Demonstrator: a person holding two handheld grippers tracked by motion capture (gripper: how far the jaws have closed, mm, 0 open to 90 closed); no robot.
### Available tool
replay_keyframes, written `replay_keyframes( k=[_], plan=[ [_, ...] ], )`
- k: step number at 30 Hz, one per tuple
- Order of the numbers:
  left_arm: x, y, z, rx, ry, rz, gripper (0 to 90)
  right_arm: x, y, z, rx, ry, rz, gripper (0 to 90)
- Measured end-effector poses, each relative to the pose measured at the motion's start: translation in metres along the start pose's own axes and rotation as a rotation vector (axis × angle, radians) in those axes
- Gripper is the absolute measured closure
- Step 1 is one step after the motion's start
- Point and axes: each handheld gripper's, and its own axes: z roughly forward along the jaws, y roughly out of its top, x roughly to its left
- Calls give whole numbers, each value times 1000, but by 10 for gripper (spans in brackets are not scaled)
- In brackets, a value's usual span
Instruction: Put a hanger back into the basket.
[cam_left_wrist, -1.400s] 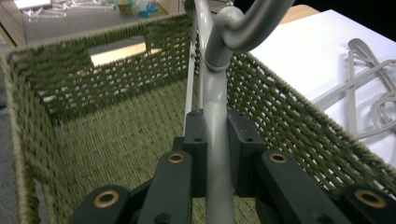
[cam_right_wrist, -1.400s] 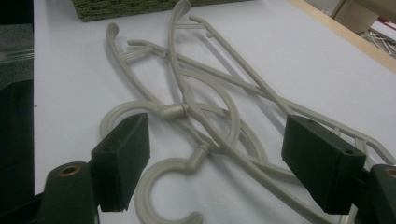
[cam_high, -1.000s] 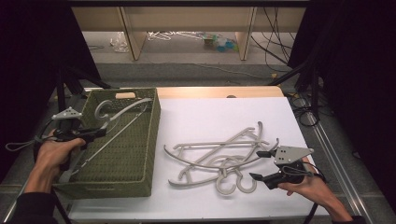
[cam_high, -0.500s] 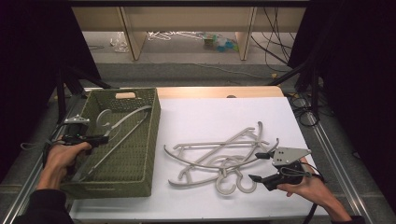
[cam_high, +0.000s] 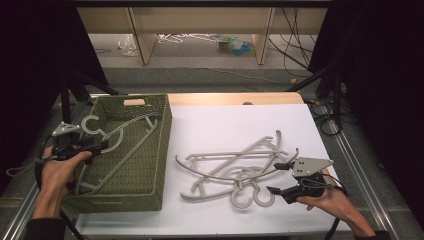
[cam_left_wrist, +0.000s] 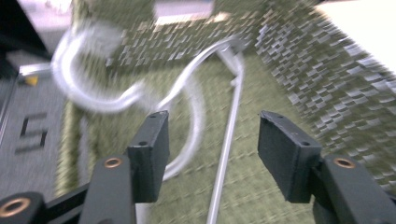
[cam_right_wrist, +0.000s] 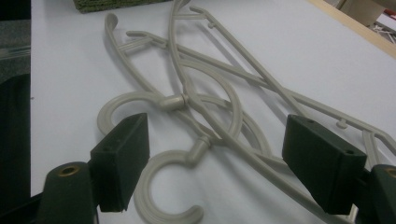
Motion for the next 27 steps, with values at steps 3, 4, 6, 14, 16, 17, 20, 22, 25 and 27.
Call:
replay_keyframes(
  k=[3, 4, 6, 14, 16, 17, 20, 22, 25, 27],
  plan=[
    [-17, 4, -12, -47, -32, 15, 369, -1, -2, 1, -8, 0, 8, 235],
    [-26, 5, -17, -62, -48, 30, 357, -1, -3, 2, -11, -1, 9, 235],
    [-43, 7, -23, -81, -61, 62, 344, 0, -3, 2, -10, -2, 9, 232],
    [-119, 0, -43, -141, -200, 138, 278, -2, -3, -1, -32, -7, 11, 224],
    [-135, -5, -41, -156, -241, 172, 241, -2, -3, -1, -35, -9, 11, 223],
    [-142, -7, -40, -154, -261, 175, 228, -2, -3, -1, -37, -11, 10, 223],
    [-162, -16, -37, -172, -309, 165, 224, -1, -3, -2, -30, -16, 11, 222],
    [-174, -20, -35, -187, -343, 173, 224, -1, -3, -3, -31, -18, 13, 222],
    [-197, -31, -32, -217, -359, 225, 223, -2, -3, -3, -31, -23, 14, 221],
    [-209, -37, -29, -215, -389, 224, 217, -2, -4, -3, -37, -24, 11, 221]
  ],
)
